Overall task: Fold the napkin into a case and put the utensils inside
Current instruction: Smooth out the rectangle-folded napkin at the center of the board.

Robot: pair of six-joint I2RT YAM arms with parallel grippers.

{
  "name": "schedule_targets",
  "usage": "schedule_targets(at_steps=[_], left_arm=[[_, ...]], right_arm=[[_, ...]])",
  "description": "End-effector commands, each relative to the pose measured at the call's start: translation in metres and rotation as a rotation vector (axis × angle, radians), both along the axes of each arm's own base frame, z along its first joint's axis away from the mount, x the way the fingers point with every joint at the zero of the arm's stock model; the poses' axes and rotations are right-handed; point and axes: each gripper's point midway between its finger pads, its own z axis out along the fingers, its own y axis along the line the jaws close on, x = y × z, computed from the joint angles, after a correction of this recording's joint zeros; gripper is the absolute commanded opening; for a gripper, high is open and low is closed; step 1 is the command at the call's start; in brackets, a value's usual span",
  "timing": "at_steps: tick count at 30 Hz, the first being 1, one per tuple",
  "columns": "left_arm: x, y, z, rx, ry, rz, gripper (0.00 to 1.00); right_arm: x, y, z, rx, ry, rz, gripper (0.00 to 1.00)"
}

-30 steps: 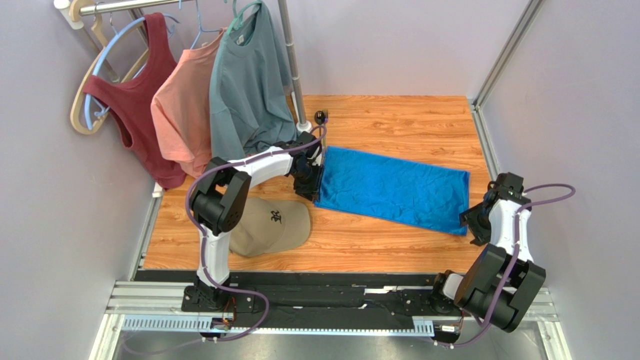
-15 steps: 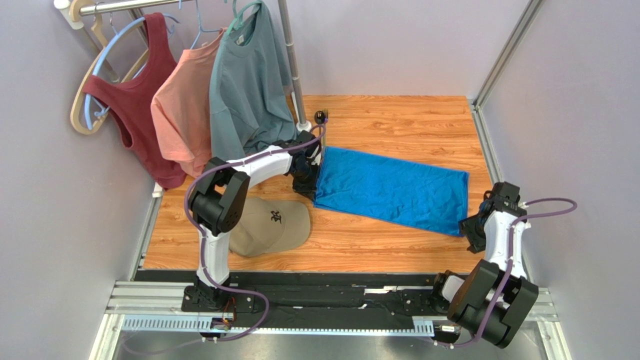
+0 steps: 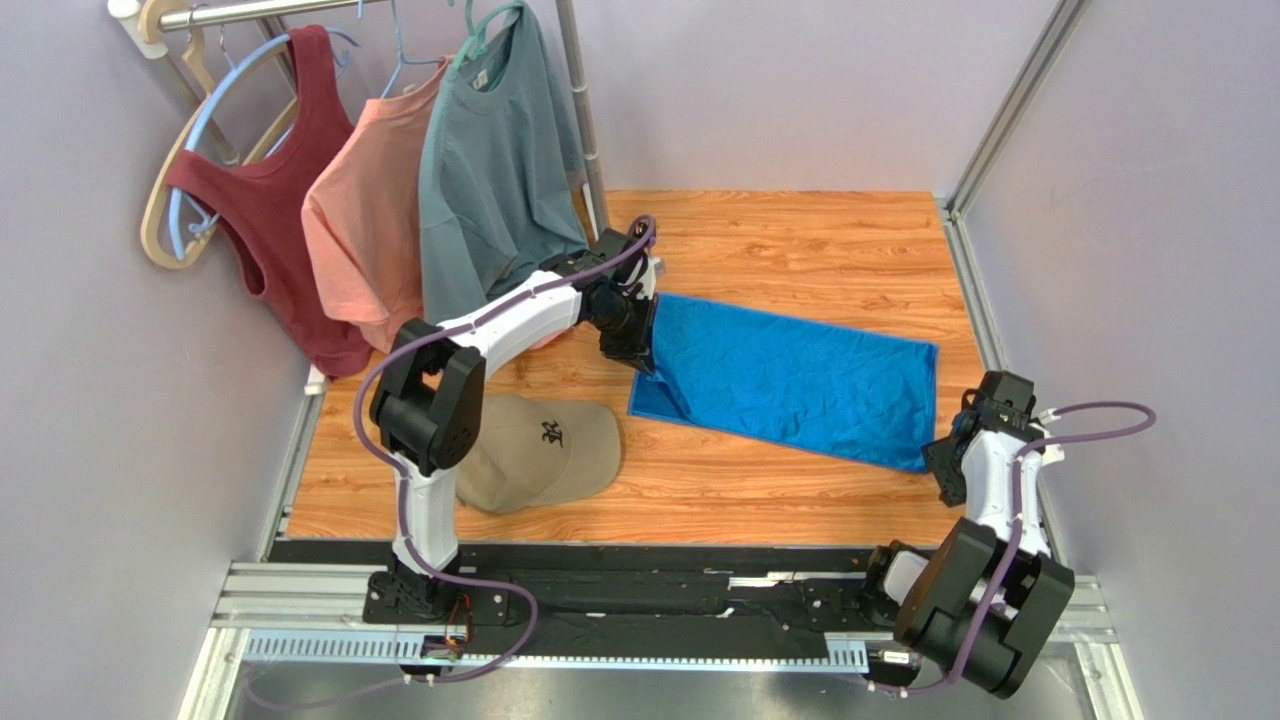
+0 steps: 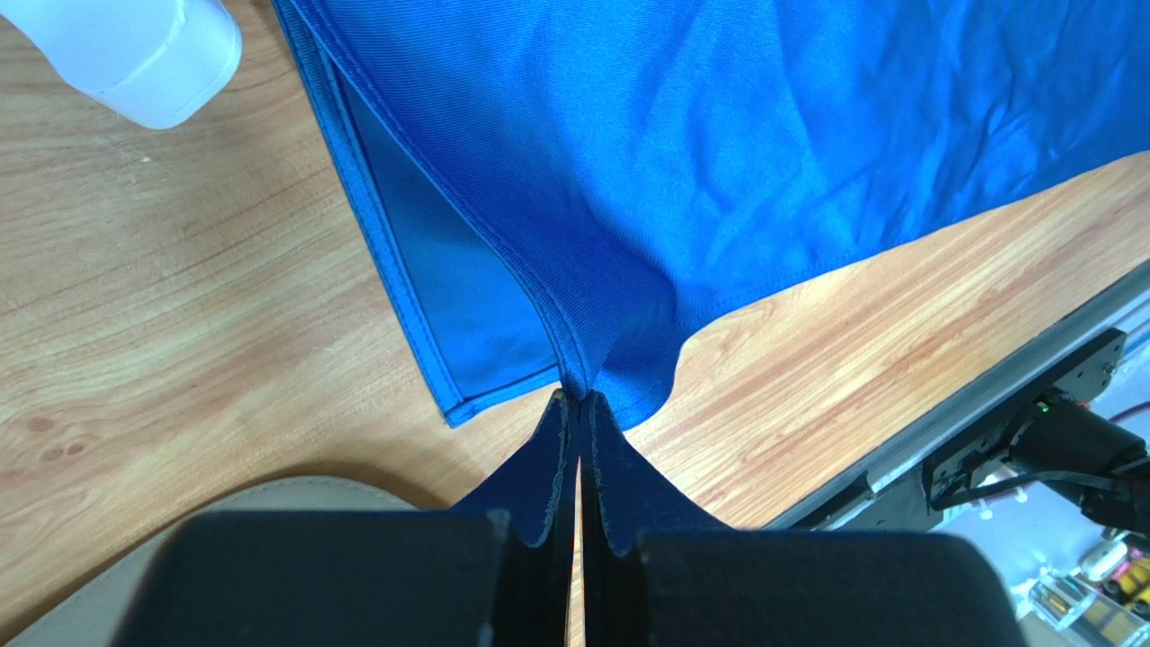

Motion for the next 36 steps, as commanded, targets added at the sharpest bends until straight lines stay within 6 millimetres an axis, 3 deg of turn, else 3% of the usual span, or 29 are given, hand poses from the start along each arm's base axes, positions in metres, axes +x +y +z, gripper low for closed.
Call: schedule_targets(at_steps=[1,5,12,16,25,33,36], left_arm=[[-0.008,-0.002,-0.010,0.005,0.057,-0.001,0.00],[-0.009,-0.001,-0.014,0.015,0.069,0.005,0.00],[-0.007,-0.005,-0.013,0.005,0.078,0.008,0.00],[-0.007,-0.005,-0.014,0.006,0.079,0.007,0.00],[-0.012,-0.002,-0.022,0.009,0.095,0.012,0.00],[-0.013,0.001,-0.025,0.019,0.092,0.012,0.00],[-0.014,0.002,-0.024,0.022,0.090,0.012,0.00]], right_arm=[[0.033,-0.028,0.006,-0.111,-0.098,0.019,0.47],[0.050,-0.026,-0.001,-0.066,-0.113,0.065,0.43],[0.041,-0.009,-0.027,0.007,-0.099,0.087,0.34],[0.037,-0.016,-0.022,-0.033,-0.074,0.094,0.36],[0.041,-0.004,-0.014,0.008,-0.127,0.120,0.35],[0.036,0.003,-0.040,0.068,-0.068,0.111,0.29],[0.034,0.001,-0.041,0.060,-0.059,0.103,0.27]])
